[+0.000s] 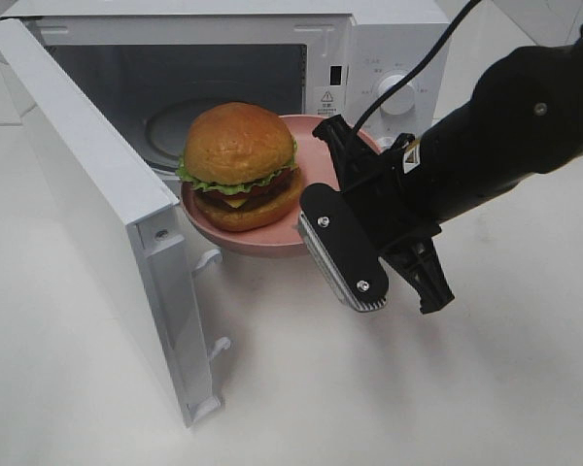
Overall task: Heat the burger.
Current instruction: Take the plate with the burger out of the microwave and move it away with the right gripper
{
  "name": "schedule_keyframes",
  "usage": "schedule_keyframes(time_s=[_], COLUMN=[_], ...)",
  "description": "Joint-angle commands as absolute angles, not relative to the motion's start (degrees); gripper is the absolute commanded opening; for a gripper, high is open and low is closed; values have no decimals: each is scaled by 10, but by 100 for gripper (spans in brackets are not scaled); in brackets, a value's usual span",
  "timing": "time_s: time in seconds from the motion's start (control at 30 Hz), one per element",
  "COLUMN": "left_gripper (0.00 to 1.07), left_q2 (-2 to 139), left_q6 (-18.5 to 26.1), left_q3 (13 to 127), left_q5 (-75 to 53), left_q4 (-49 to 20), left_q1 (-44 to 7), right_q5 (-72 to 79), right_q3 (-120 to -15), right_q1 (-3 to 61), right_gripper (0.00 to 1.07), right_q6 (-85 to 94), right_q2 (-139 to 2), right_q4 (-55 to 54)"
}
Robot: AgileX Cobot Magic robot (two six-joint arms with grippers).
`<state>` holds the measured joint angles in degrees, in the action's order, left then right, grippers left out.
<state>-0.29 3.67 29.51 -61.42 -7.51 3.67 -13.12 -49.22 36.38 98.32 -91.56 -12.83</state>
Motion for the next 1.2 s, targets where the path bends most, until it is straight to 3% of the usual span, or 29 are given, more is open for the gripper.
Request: schedule_keyframes(time_s=[0.03,1.2], left_gripper=[100,100], left_q2=[-6,-6], left_q6=[34,34], left_q3=[296,296], left_q5=[-615,-615], left_q4=[-78,-78], left_q1=[38,38], right_q5=[-95,-133], right_q3=[-477,-282], right_q1=[362,362], right_gripper=[0,1], right_q6=[981,948], right_q2=[-884,-641], right_q4=[-133,-128])
